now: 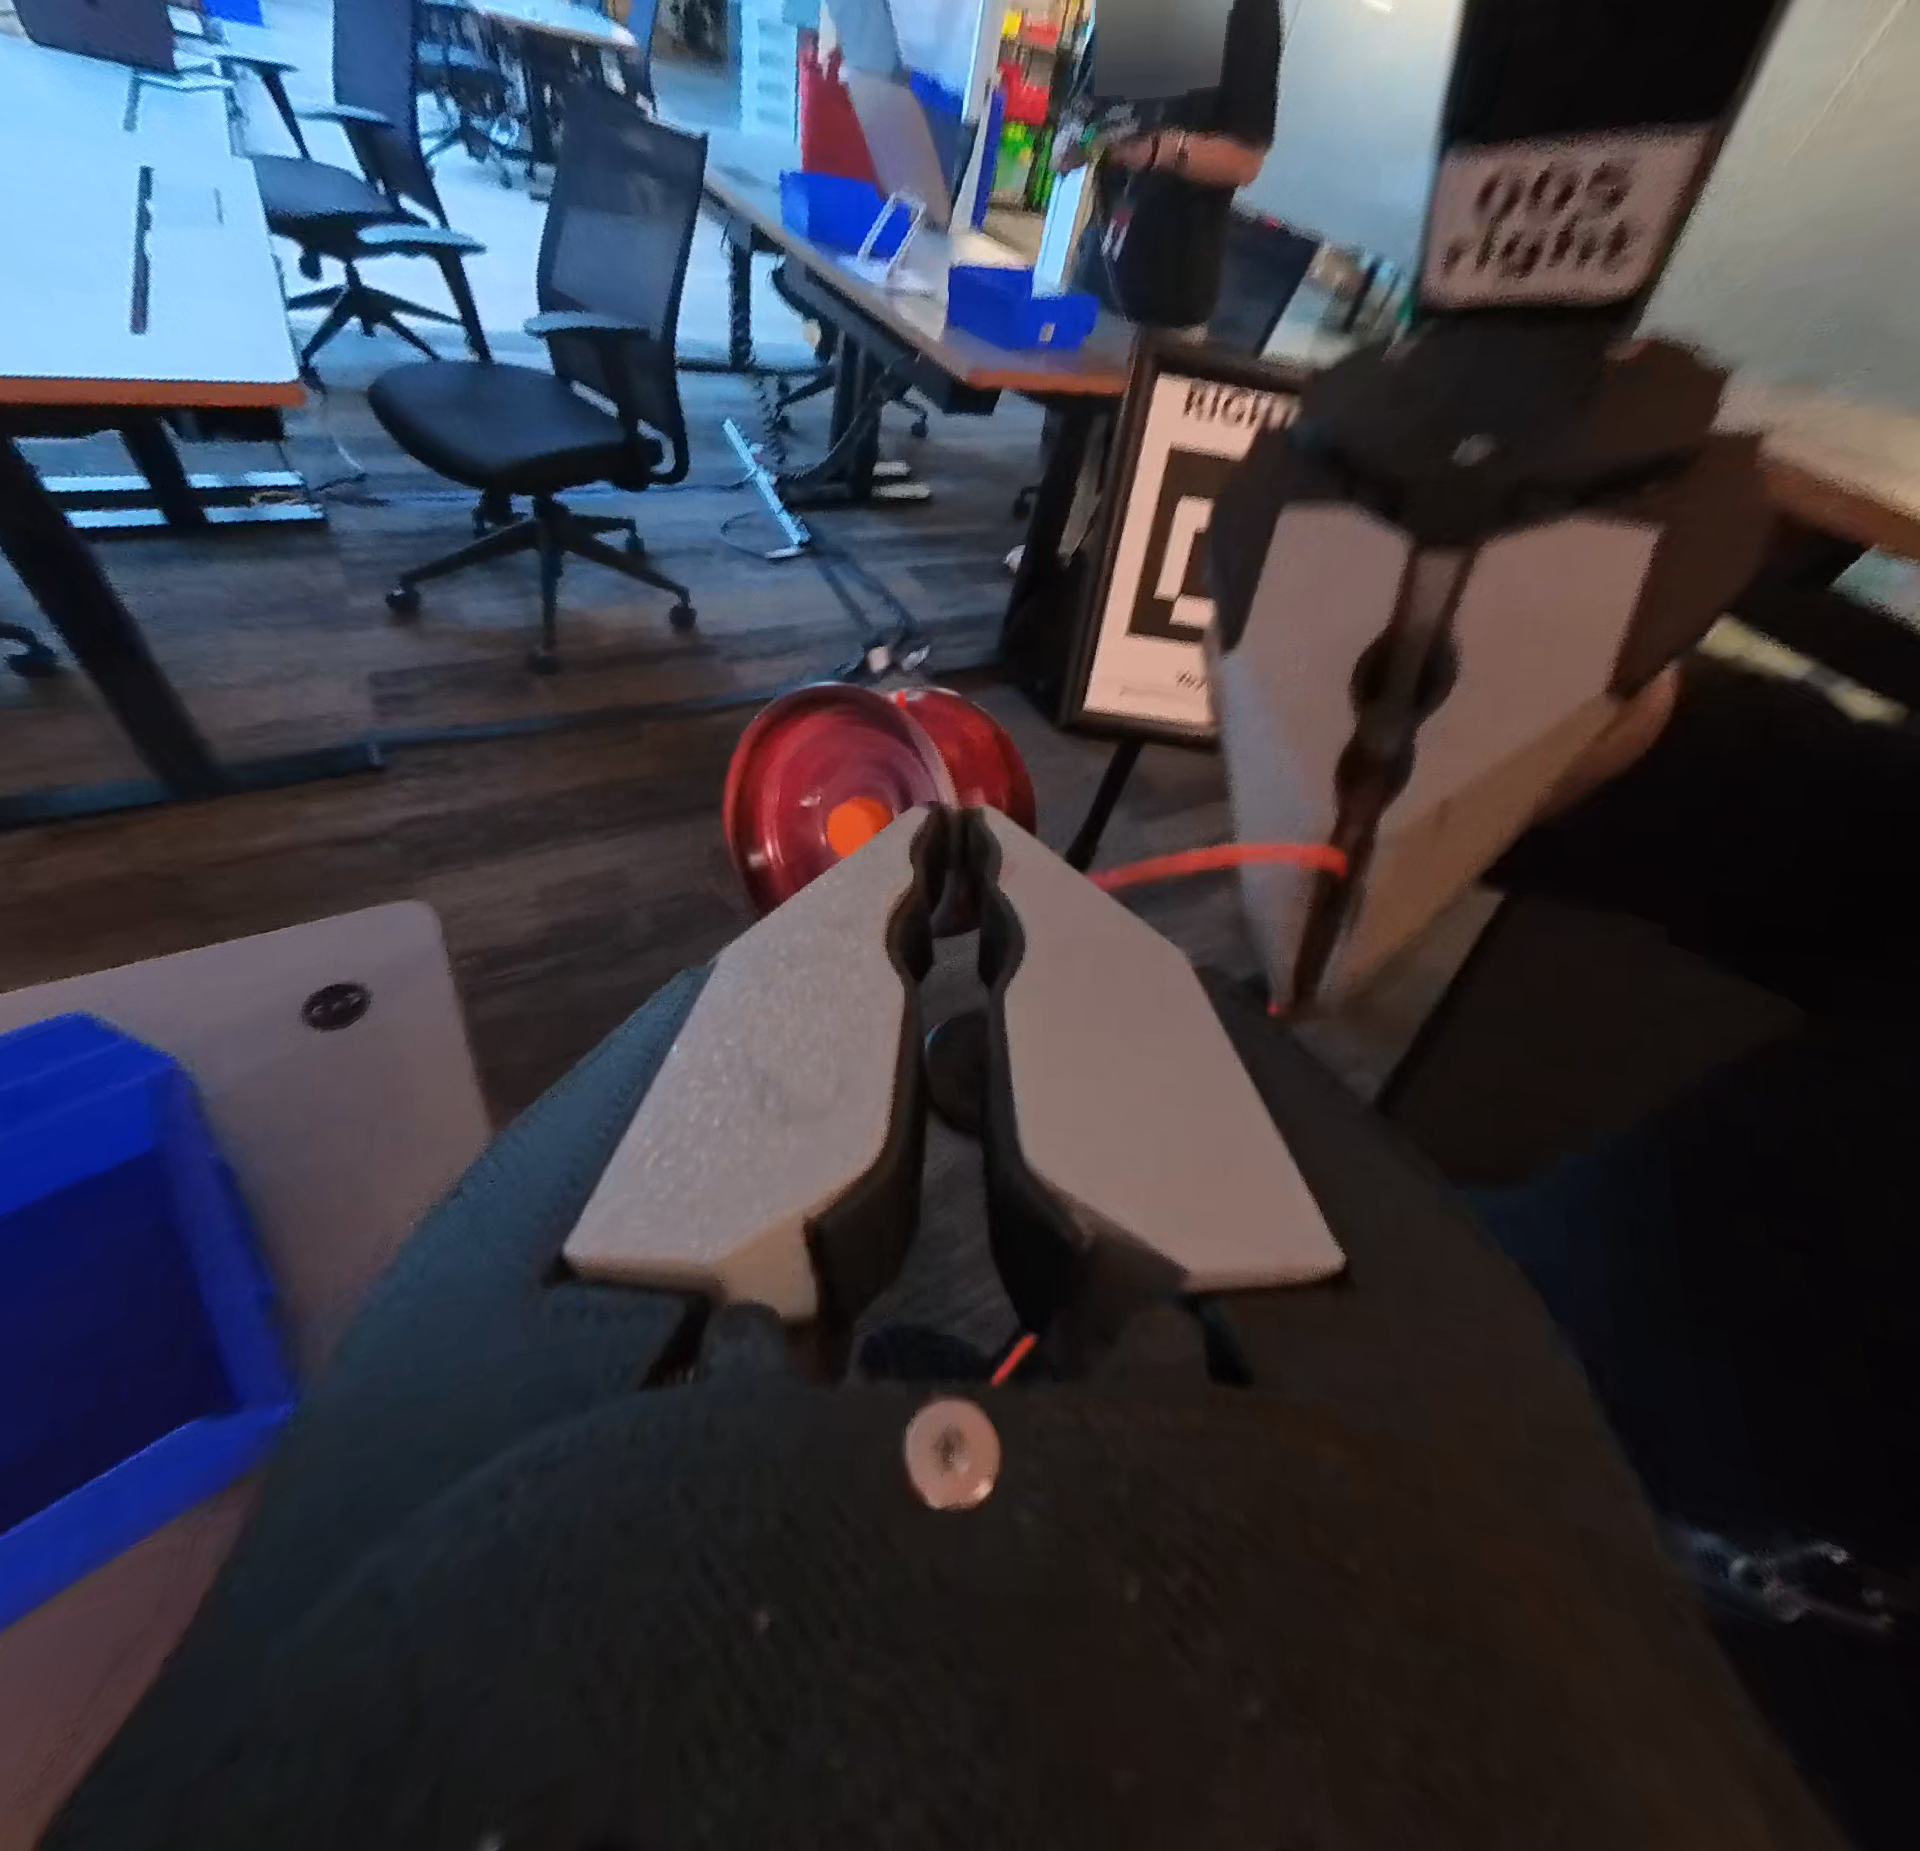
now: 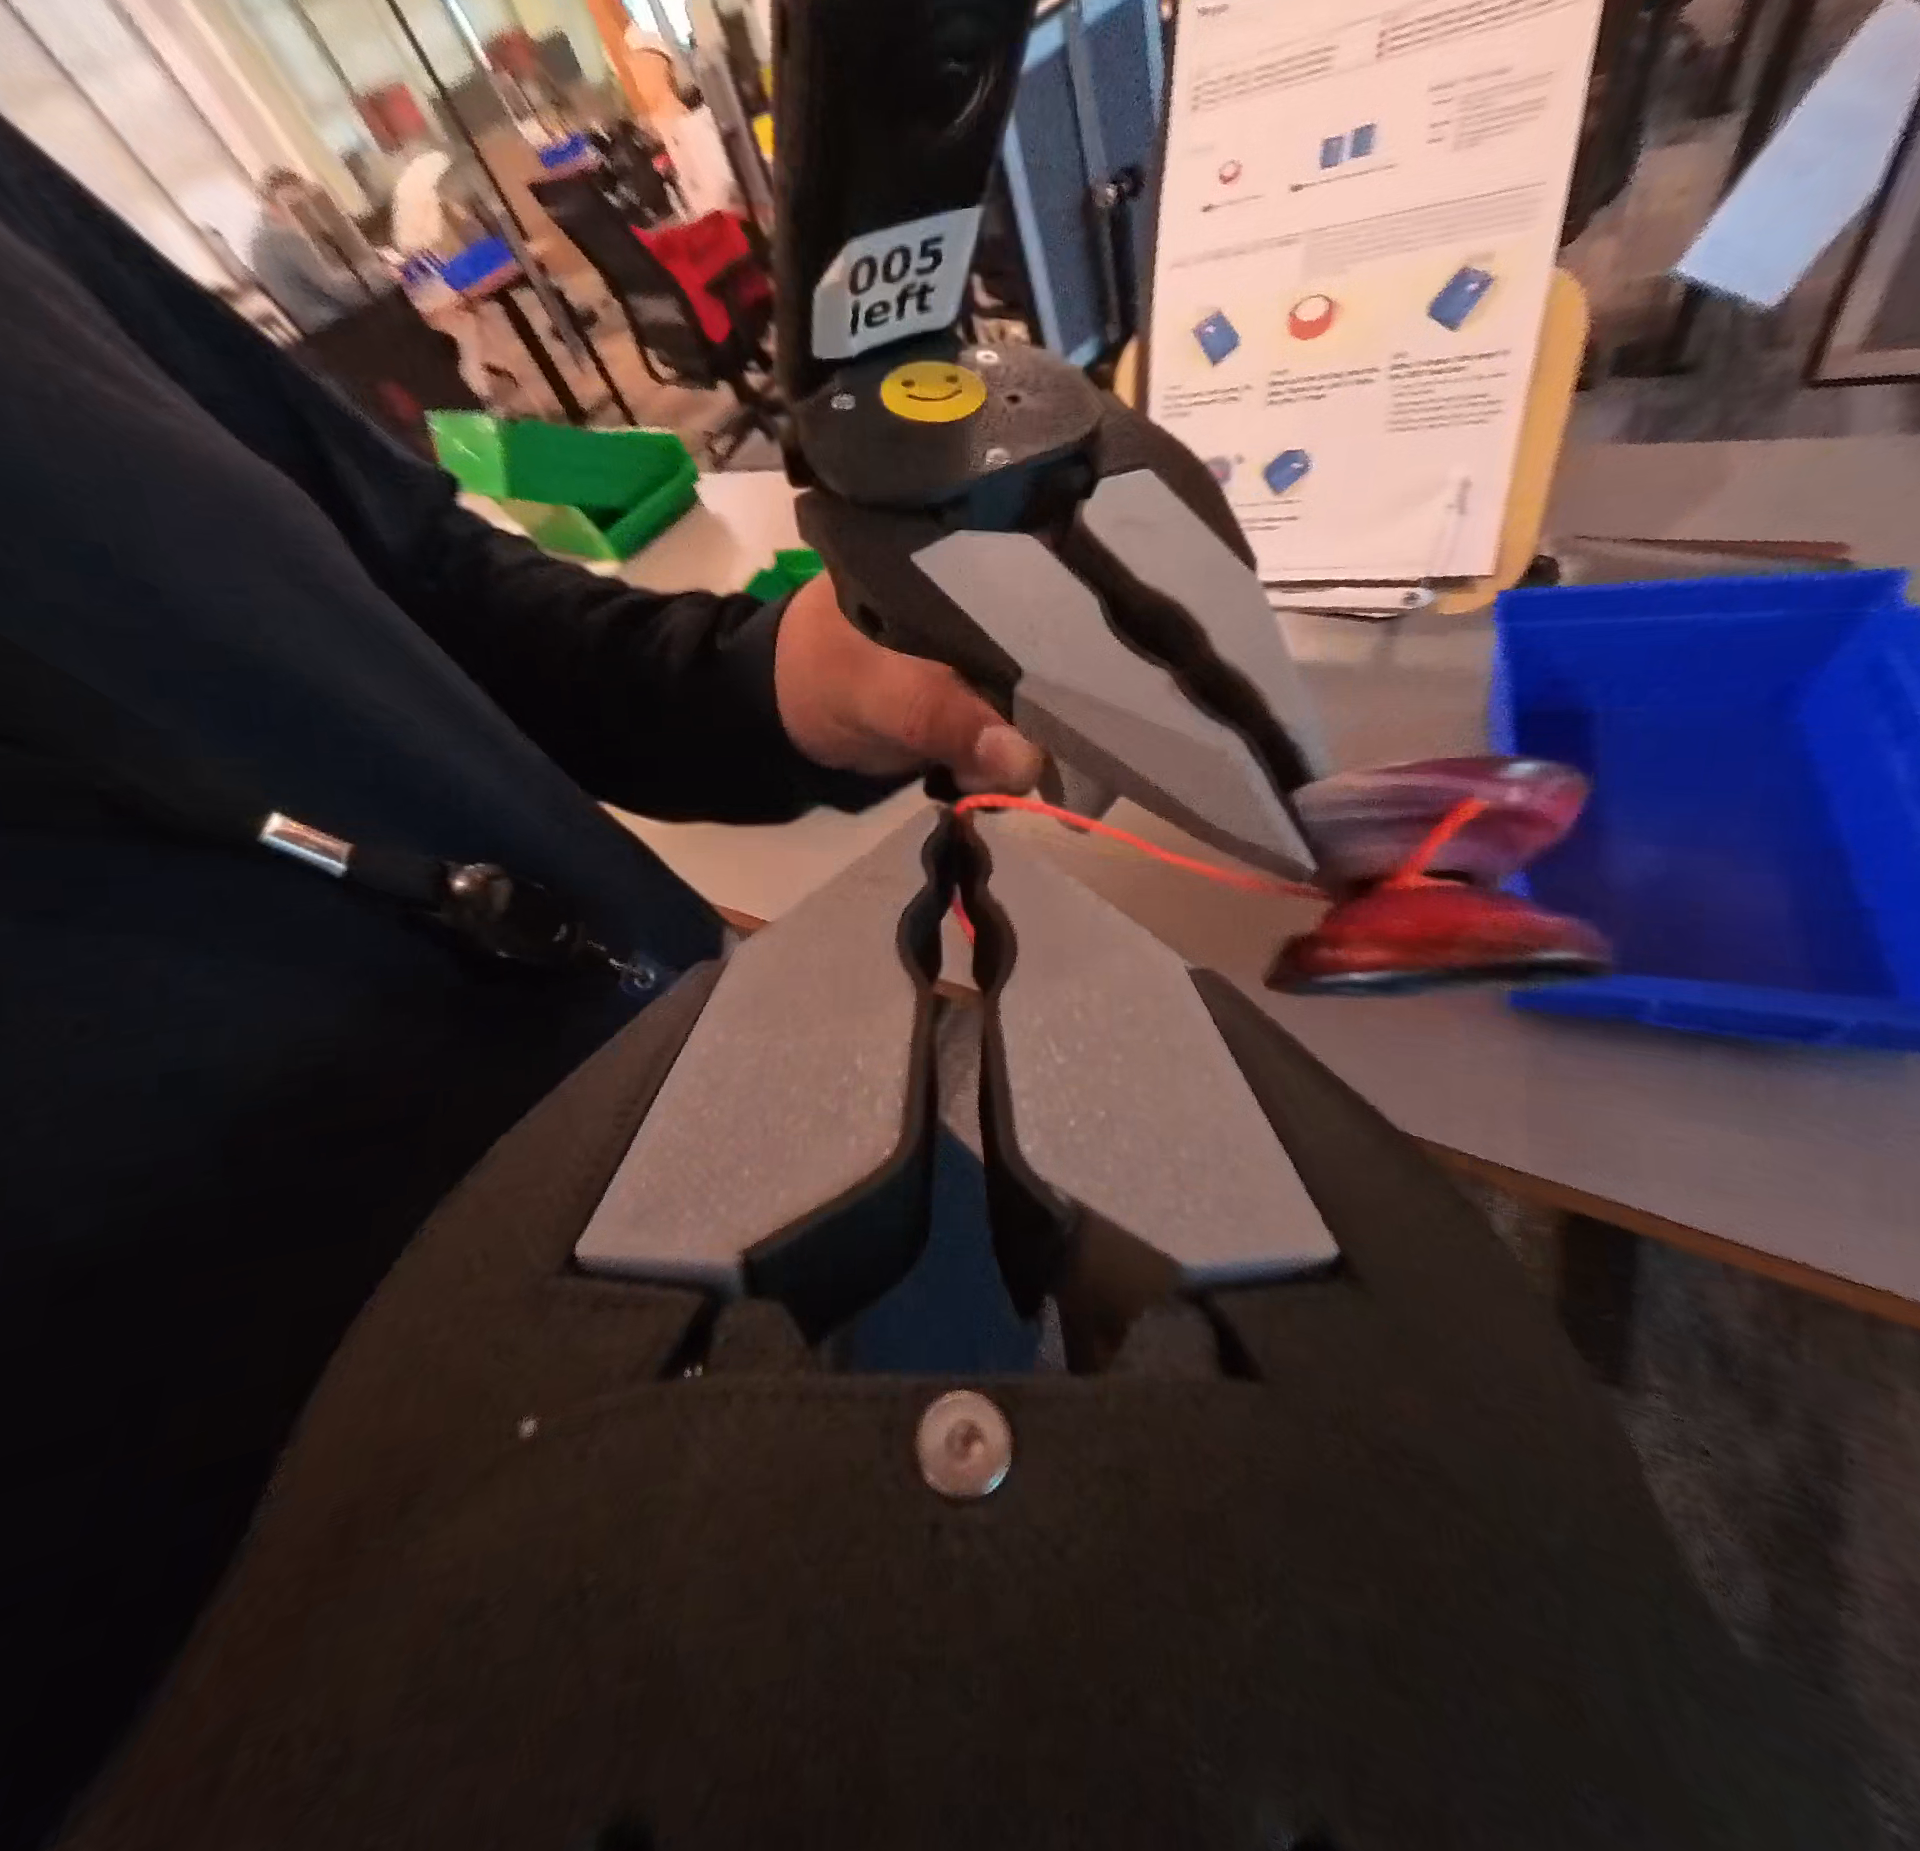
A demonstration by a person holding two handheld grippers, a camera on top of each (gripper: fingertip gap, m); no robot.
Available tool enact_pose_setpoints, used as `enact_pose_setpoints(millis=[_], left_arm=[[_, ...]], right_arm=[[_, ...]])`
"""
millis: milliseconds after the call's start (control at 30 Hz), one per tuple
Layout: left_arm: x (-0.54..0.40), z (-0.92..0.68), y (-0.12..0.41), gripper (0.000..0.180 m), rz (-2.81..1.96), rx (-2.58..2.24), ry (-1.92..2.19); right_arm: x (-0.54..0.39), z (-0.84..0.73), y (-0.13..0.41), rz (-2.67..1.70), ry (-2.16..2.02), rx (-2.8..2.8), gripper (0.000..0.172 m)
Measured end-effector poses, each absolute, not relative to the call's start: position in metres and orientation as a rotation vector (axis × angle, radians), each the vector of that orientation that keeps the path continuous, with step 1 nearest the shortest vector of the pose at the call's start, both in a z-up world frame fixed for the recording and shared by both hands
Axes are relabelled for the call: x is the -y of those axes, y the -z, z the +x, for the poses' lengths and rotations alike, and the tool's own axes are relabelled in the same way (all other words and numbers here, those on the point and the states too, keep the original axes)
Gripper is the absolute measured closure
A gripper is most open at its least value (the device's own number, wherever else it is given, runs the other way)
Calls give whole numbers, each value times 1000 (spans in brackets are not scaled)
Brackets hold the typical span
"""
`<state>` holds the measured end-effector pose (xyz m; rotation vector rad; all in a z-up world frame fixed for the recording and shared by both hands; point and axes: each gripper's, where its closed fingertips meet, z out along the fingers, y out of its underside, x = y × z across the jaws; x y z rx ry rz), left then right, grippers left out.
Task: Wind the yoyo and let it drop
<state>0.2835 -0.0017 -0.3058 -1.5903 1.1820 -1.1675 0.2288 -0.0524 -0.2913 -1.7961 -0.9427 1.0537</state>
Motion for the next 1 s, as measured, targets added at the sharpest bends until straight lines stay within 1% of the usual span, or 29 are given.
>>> enact_pose_setpoints(millis=[133, 233, 267, 367, 467, 667, 733, 867, 933, 1000], left_arm=[[-12, 282, 288, 179, -1587, -1048, 1274], [-25, 278, 260, 180, -1571, -915, 1490], [-29, 278, 256, 180, -1570, -903, 1501], [-33, 280, 255, 179, -1565, -913, 1459], [-32, 281, 256, 180, -1572, -918, 1470], [-27, 286, 288, 179, -1570, -1098, 1162], [-22, 285, 298, 180, -1567, -1162, 1102], [3, 277, 310, 180, -1515, -1323, 1113], [24, 273, 306, 180, -1465, -1386, 1210], [45, 271, 300, 178, -1433, -1452, 1339]], right_arm=[[56, 212, 310, -1802, -1049, 965, 172], [50, 206, 328, -1805, -1019, 909, 172], [46, 207, 331, -1796, -1029, 864, 172], [43, 215, 325, -1727, -1164, 728, 172], [46, 218, 326, -1720, -1163, 698, 172], [53, 232, 296, -1647, -1205, 684, 172], [51, 245, 287, -1664, -1110, 731, 172], [35, 293, 266, -1717, -722, 866, 172], [24, 315, 262, -1743, -550, 911, 172], [16, 321, 263, -1732, -468, 954, 172]])
